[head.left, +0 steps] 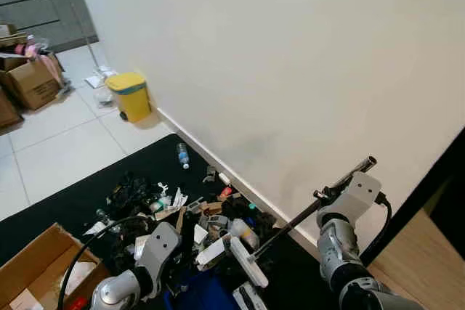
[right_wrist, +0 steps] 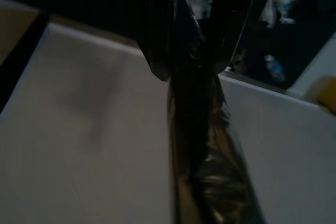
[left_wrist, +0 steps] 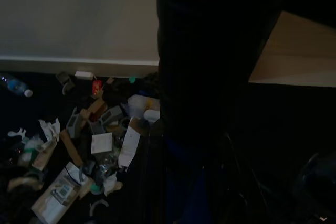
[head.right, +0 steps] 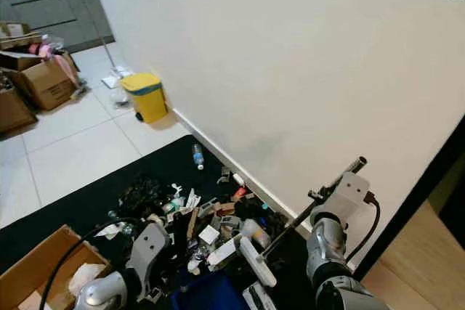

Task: Sweep floor

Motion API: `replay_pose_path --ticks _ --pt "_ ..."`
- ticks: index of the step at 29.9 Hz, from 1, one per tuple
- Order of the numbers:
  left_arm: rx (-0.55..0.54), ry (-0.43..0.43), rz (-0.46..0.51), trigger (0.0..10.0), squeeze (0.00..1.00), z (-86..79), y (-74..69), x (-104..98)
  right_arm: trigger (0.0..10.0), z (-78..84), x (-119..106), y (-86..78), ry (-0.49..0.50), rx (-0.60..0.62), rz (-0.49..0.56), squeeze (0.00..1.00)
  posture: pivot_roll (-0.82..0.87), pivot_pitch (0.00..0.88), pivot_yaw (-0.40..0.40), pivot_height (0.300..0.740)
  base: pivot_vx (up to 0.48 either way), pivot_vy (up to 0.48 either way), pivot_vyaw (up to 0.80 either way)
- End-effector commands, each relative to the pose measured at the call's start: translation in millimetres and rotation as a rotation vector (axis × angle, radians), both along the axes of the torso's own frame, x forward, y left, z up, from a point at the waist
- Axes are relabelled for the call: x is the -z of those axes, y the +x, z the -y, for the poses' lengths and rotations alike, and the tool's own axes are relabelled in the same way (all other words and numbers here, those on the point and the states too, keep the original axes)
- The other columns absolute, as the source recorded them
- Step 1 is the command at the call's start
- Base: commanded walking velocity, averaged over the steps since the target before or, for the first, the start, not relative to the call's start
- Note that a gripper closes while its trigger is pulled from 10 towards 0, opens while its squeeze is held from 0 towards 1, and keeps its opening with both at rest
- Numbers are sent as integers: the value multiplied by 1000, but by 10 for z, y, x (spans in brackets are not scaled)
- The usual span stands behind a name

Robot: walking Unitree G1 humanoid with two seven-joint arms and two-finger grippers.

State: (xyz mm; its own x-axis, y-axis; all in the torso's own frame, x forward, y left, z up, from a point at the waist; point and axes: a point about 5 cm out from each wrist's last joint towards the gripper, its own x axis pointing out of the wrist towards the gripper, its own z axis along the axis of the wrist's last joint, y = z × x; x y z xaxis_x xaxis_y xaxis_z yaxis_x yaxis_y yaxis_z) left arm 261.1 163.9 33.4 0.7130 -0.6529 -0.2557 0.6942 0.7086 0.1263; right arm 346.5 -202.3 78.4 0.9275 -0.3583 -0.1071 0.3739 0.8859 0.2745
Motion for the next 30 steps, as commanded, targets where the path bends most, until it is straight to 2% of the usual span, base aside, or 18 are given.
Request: replay_pose_path --ticks 1,3,8,9,15,17,18,20,21,22,24,30 --pt "-9 -41 10 10000 0 42 -3 -29 10000 6 51 -54 -72 -8 -11 0 161 156 43 740 0 0 0" --pt "-11 -44 8 10000 0 44 -5 -30 10000 5 67 -66 -112 -20 -24 0 160 155 43 740 0 0 0" --pt "-5 -41 1 10000 0 65 -6 -22 10000 20 53 -67 -86 -22 3 0 153 152 46 740 0 0 0" --pt "-2 -31 -2 10000 0 58 3 -20 10000 39 -12 -46 -126 -24 31 0 148 150 47 740 0 0 0" --pt "3 -4 2 10000 0 -30 23 -56 10000 146 -148 -15 -163 12 92 0 141 146 47 740 0 0 0" --pt "9 16 -1 10000 0 -85 22 -67 10000 190 -176 -14 -175 27 101 0 138 145 49 740 0 0 0" --pt "23 45 -12 10000 0 -195 8 -87 10000 260 -205 -22 -187 48 110 0 135 145 51 740 0 0 0" --pt "29 54 -19 10000 0 -245 -1 -97 10000 288 -212 -27 -190 56 113 0 135 145 51 740 0 0 0" --pt "41 74 -39 10000 0 -391 -16 -136 10000 349 -215 -46 -197 70 115 0 137 145 50 740 0 0 0" --pt "41 74 -39 10000 0 -391 -16 -136 10000 349 -215 -46 -197 70 115 0 137 145 50 740 0 0 0" --pt "45 97 -52 10000 0 -534 -10 -176 10000 405 -192 -77 -207 83 104 0 139 143 49 740 0 0 0" --pt "-28 114 -12 10000 0 -703 142 -311 10000 445 -123 -131 -194 104 86 0 139 139 47 740 0 0 0"
